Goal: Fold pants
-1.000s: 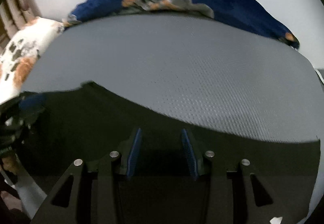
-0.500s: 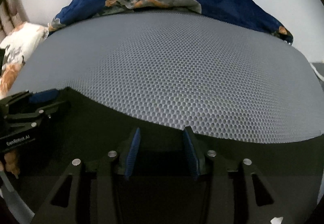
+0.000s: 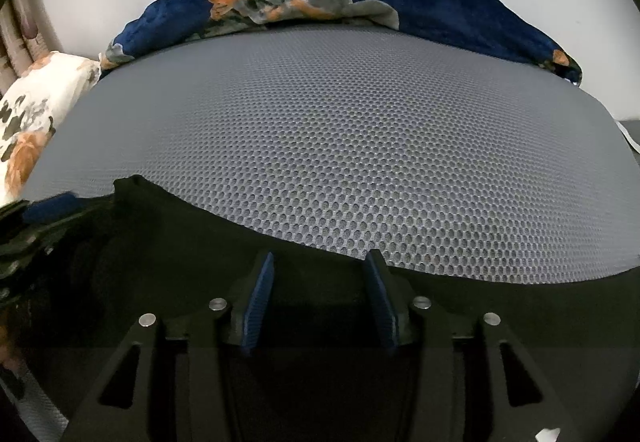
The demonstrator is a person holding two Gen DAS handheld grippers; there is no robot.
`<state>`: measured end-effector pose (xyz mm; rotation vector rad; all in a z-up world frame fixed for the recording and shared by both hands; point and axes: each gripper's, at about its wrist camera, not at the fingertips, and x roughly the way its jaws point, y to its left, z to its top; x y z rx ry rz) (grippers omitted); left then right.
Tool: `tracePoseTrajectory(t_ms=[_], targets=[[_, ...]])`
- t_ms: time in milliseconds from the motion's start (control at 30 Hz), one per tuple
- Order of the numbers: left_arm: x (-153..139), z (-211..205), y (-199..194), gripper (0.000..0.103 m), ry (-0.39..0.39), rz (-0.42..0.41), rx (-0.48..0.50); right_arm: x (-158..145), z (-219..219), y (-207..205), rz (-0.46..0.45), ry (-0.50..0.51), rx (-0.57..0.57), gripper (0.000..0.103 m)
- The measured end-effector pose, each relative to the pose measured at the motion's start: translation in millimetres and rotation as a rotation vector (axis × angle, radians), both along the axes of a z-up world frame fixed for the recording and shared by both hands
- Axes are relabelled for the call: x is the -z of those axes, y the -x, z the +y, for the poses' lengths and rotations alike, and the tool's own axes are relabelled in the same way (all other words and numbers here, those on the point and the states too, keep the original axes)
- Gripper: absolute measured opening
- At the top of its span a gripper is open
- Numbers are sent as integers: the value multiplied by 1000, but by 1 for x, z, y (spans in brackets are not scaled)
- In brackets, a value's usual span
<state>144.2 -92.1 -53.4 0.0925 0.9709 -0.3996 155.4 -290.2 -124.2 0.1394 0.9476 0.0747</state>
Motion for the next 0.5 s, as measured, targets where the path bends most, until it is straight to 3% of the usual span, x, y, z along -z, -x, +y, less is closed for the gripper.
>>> tracePoseTrajectory(t_ms=[300,500], targets=[[4,15,51,65,-3,33,-85,-14,-11,10,-24,-34,-22,49],[5,17,63,65,1,34,-127,-33,-69,50,-61,-147,30,50]])
